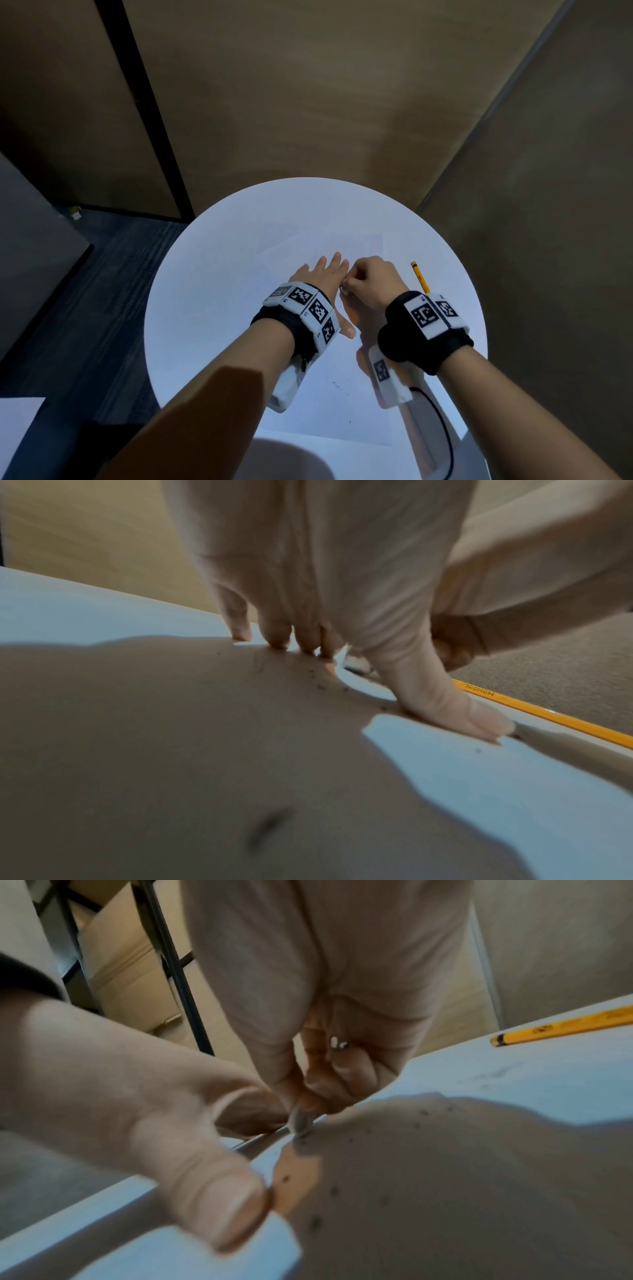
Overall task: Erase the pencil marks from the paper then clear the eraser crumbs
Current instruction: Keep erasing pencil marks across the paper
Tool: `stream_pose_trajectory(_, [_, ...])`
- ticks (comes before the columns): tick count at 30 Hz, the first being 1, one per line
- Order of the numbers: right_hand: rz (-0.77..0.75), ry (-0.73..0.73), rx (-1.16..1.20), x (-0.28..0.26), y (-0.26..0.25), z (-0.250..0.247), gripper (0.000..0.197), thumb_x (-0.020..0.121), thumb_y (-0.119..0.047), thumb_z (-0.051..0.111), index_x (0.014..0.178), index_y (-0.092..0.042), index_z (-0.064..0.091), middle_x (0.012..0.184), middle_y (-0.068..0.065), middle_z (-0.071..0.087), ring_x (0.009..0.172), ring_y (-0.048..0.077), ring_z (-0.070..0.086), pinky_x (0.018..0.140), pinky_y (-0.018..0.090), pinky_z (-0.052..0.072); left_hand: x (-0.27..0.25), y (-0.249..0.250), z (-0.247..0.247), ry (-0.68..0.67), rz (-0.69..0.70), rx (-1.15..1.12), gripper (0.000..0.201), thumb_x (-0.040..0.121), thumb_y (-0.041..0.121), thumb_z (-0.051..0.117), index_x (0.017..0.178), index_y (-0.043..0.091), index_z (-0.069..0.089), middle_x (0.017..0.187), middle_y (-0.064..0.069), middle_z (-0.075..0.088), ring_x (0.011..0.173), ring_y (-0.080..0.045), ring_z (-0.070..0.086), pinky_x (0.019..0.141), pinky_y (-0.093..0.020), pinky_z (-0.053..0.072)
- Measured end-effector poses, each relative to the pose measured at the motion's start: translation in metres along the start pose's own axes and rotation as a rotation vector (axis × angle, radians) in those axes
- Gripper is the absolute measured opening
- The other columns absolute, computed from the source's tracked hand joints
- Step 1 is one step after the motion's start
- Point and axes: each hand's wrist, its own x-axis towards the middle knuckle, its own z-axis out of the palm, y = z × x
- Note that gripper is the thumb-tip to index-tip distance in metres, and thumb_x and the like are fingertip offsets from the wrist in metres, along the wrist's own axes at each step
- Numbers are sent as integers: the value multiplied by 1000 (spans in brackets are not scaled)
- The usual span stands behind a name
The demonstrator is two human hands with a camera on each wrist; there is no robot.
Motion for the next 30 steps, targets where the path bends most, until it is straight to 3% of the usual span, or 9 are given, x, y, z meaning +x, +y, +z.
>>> stream_pose_trajectory(3, [-16, -99, -6, -15, 8, 5, 12, 85, -14, 60, 74, -15, 56, 82, 0, 61, 69, 8, 51, 52, 9, 31, 1, 1, -1, -13, -11, 43, 122, 71, 51, 76, 151, 17, -10, 158, -1, -16, 147, -23, -7, 117, -43, 4])
stream_pose_trajectory(5, [-28, -186, -50, -18, 8, 3, 12, 85, -14, 61, 74, -15, 57, 81, 0, 61, 71, 8, 53, 53, 11, 33, 3, 1, 0, -12, -20, 35, 122, 71, 49, 77, 151, 18, -11, 158, -2, -16, 147, -23, -7, 117, -42, 3])
stream_pose_trajectory(10, [15, -11, -29, 4, -2, -1, 11, 87, -13, 57, 90, -3, 62, 86, 6, 59, 79, 16, 50, 56, 20, 35, -2, 1, -2, -5, 4, -12, 124, 67, 56, 76, 152, 20, -7, 159, 0, -14, 147, -23, -7, 117, -43, 2])
stream_pose_trajectory(12, [24, 16, 7, 1, 1, 1, 9, 86, -13, 58, 89, -5, 61, 86, 6, 59, 75, 14, 50, 54, 17, 34, -2, 2, -2, -7, 6, -5, 124, 68, 55, 76, 152, 19, -8, 159, 0, -15, 147, -23, -7, 117, -43, 2])
stream_pose_trajectory(14, [11, -80, -2, -10, 6, 3, 4, 85, -13, 60, 83, -10, 60, 82, 2, 60, 70, 11, 52, 52, 12, 33, -1, 1, -1, -24, -4, 23, 125, 68, 55, 76, 151, 18, -11, 158, -1, -17, 146, -23, -8, 117, -43, 2])
stream_pose_trajectory(17, [2, -245, -53, -15, 7, -4, 5, 82, -14, 66, 78, -12, 62, 81, 0, 63, 75, 12, 56, 56, 13, 39, 1, -2, 1, -21, -18, 15, 126, 68, 56, 75, 150, 19, -13, 158, 0, -18, 146, -22, -10, 117, -42, 0])
stream_pose_trajectory(24, [34, 30, 34, -5, 4, 7, 12, 86, -12, 57, 87, -3, 64, 93, 9, 67, 76, 14, 51, 52, 10, 31, -3, 1, -3, -27, -8, 13, 124, 69, 55, 75, 151, 18, -10, 158, 0, -17, 146, -22, -9, 117, -43, 1])
stream_pose_trajectory(30, [31, -55, 37, -29, 16, 6, 8, 86, -16, 61, 79, -12, 58, 91, 4, 67, 76, 11, 53, 53, 9, 33, -6, -1, -10, -72, 9, 4, 114, 77, 49, 72, 151, 18, -9, 158, -2, -16, 147, -22, -7, 117, -42, 5])
